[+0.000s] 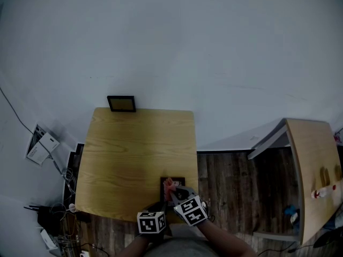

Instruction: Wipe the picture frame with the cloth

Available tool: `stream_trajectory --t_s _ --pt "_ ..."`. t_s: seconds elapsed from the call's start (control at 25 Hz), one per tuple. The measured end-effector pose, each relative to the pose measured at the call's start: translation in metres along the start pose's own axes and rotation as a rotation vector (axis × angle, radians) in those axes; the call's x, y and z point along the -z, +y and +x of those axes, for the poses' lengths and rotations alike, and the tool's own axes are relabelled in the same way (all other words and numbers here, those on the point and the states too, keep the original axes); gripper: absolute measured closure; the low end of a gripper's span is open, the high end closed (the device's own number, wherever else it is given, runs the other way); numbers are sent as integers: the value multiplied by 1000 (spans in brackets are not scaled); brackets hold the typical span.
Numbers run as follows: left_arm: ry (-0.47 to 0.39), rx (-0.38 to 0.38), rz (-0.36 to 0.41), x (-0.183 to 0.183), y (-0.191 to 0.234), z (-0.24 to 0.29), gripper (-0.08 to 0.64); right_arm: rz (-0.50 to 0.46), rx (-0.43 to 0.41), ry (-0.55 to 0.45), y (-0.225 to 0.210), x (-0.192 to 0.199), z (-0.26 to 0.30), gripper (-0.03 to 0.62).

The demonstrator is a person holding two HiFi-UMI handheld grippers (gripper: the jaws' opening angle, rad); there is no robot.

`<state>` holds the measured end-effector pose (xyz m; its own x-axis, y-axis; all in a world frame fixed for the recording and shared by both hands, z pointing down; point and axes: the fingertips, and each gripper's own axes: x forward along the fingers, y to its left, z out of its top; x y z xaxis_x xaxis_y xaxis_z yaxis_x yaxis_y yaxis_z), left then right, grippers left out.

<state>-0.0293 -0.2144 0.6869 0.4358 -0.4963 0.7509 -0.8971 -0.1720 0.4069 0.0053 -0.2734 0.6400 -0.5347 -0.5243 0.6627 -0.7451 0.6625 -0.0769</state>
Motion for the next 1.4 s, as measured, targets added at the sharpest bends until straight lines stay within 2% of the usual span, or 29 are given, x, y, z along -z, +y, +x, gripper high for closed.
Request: stream_trajectory --t_s 0.16,0.52,0.92,1.4 --pt "0 5 -6 0 0 0 471 -24 -45 41 16 9 4 574" --pt "-5 2 -8 -1 0 -1 472 -76 -72 120 32 32 13 574" --pt "-11 -8 -18 -1 0 0 471 -80 -66 145 28 41 16 574" --pt "-22 -21 -19 0 0 0 471 -58 -18 161 7 55 0 574"
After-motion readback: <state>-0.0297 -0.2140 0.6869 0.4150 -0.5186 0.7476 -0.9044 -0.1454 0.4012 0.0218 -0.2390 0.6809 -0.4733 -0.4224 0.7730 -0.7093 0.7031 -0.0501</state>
